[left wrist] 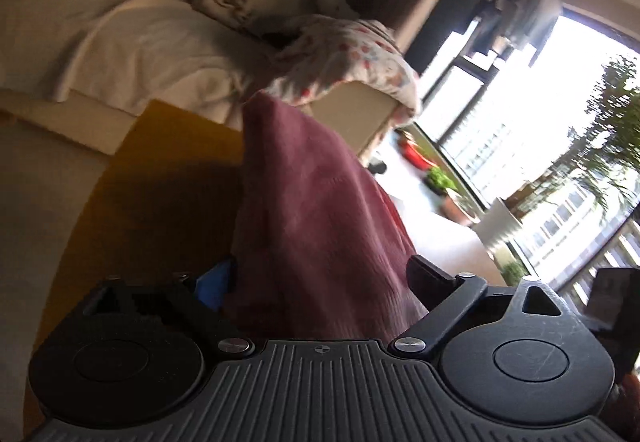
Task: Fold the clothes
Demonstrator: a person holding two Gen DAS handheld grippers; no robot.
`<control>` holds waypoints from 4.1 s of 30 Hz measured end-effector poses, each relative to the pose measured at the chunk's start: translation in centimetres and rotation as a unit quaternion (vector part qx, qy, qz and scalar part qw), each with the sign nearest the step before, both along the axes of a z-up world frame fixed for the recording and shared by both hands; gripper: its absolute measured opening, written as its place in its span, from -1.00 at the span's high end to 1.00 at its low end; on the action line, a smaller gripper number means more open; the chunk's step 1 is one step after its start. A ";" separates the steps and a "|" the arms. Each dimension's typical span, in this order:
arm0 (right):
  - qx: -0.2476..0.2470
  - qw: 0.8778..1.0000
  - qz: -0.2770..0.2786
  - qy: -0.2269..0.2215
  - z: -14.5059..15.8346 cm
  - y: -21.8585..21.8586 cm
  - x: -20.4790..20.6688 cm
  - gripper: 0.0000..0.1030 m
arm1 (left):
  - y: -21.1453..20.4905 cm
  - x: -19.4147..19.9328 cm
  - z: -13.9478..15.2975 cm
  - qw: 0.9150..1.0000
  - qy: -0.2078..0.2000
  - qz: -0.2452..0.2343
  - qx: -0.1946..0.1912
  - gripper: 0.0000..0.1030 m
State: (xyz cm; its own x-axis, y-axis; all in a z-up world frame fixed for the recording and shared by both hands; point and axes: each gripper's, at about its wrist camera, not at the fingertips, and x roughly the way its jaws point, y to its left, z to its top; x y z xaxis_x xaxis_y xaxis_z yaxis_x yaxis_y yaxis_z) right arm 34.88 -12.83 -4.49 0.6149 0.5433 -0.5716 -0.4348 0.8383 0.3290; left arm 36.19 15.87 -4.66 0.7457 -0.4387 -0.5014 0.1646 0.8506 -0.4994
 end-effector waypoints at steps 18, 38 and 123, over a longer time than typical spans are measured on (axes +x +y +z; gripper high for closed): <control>0.004 1.000 -0.023 -0.016 -1.1 -6.0 -9.8 -1.00 | -8.9 -14.4 -1.5 0.988 -0.016 0.111 0.109 -1.00; -0.161 0.986 -0.017 -0.034 -1.1 -2.2 -8.9 -1.00 | -10.0 -11.7 -1.4 0.982 0.000 0.107 0.152 -1.00; -0.157 0.987 -0.024 -0.033 -1.2 -3.1 -8.7 -1.00 | -12.7 -11.4 -1.7 0.953 0.033 0.149 0.260 -1.00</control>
State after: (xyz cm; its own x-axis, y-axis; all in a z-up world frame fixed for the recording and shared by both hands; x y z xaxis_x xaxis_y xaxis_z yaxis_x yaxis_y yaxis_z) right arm 26.22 -15.94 -5.64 0.6781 0.3142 -0.6644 -0.4032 0.9149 0.0212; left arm 24.79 3.14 -6.35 0.7582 0.1087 -0.6429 -0.1403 0.9901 0.0020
